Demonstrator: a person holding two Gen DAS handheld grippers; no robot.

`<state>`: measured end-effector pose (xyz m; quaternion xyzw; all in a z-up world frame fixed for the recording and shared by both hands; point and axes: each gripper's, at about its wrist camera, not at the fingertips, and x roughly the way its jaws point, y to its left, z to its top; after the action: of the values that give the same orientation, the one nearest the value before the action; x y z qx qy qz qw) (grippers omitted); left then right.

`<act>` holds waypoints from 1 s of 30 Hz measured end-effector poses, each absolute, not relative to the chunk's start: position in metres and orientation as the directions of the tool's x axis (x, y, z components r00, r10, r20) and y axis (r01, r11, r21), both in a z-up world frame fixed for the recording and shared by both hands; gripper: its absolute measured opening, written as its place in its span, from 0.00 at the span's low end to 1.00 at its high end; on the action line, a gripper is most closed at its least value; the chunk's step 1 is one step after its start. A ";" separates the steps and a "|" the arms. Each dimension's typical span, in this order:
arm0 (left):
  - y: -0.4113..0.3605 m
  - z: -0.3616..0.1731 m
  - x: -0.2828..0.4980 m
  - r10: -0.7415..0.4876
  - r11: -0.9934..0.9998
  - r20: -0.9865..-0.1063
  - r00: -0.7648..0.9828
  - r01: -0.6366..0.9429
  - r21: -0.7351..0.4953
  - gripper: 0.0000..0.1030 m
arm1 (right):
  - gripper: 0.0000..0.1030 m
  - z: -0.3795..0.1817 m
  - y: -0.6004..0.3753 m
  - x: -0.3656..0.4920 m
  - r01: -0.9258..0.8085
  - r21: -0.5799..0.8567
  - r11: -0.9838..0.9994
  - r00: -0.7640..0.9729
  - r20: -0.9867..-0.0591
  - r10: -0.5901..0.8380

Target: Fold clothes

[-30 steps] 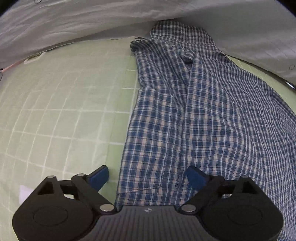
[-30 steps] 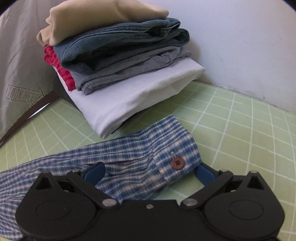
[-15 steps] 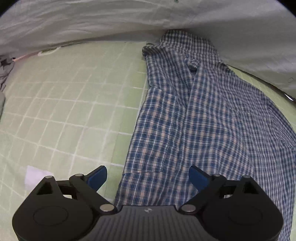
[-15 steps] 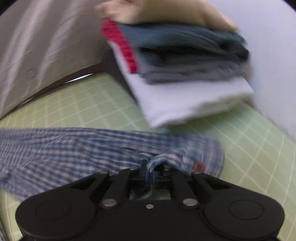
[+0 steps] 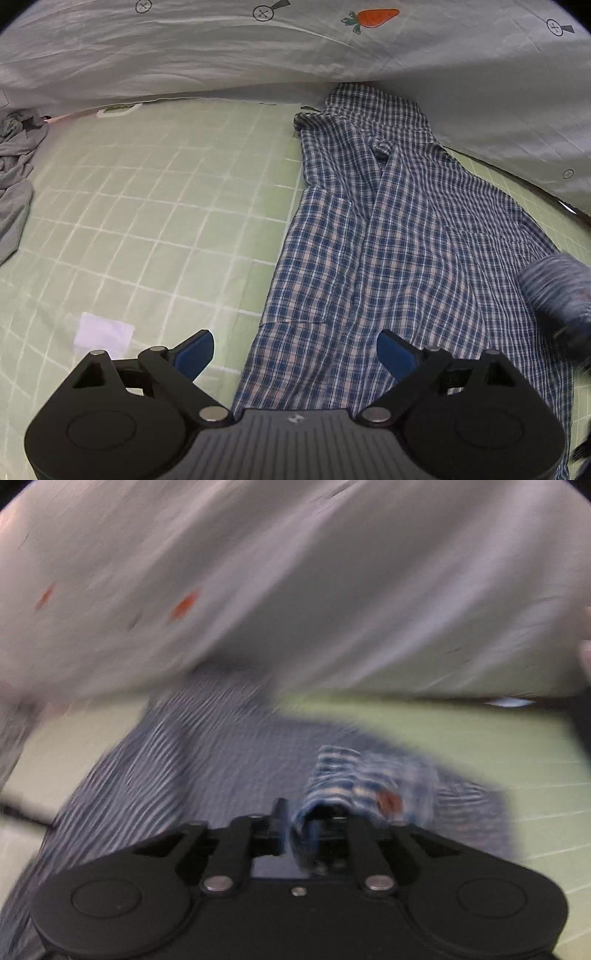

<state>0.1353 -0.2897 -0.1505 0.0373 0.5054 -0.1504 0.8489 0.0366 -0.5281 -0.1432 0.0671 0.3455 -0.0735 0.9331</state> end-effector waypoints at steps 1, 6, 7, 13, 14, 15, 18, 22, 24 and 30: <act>-0.289 -0.150 0.133 -0.217 0.952 -0.868 0.446 0.295 -0.087 0.92 | 0.45 -0.150 -0.520 0.036 0.185 0.067 0.981 0.737 -0.670 -0.093; -0.298 -0.148 0.130 -0.231 0.944 -0.864 0.448 0.319 -0.087 0.92 | 0.87 -0.144 -0.532 -0.003 0.270 0.201 0.942 0.768 -0.635 -0.084; -0.303 -0.148 0.130 -0.239 0.940 -0.863 0.446 0.327 -0.091 0.92 | 0.89 -0.142 -0.539 -0.012 0.301 0.228 0.926 0.773 -0.626 -0.097; -0.350 -0.145 0.124 -0.325 0.879 -0.842 0.432 0.466 -0.100 0.92 | 0.97 -0.138 -0.583 -0.073 0.579 0.202 0.790 0.695 -0.630 -0.348; -0.359 -0.145 0.123 -0.338 0.866 -0.837 0.431 0.490 -0.098 0.92 | 0.97 -0.141 -0.587 -0.080 0.618 0.167 0.768 0.660 -0.642 -0.390; -0.369 -0.144 0.121 -0.354 0.852 -0.831 0.429 0.515 -0.097 0.91 | 0.97 -0.143 -0.592 -0.086 0.654 0.129 0.746 0.622 -0.653 -0.432; -0.397 -0.146 0.117 -0.410 0.805 -0.809 0.422 0.584 -0.103 0.84 | 0.97 -0.150 -0.602 -0.093 0.697 0.094 0.711 0.570 -0.674 -0.470; -0.430 -0.151 0.113 -0.482 0.730 -0.794 0.370 0.670 -0.130 0.63 | 0.97 -0.158 -0.614 -0.101 0.747 0.049 0.663 0.501 -0.697 -0.513; -0.444 -0.156 0.114 -0.500 0.704 -0.798 0.335 0.694 -0.150 0.59 | 0.97 -0.162 -0.621 -0.105 0.770 0.026 0.638 0.465 -0.707 -0.532; -0.471 -0.183 0.125 -0.457 0.723 -0.847 0.272 0.668 -0.175 0.60 | 0.97 -0.170 -0.626 -0.104 0.777 0.003 0.629 0.433 -0.728 -0.532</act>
<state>0.1254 -0.4709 -0.1829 0.1086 0.4871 -0.3559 0.7901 -0.1037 -0.6262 -0.1704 0.1718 0.3574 -0.3947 0.8288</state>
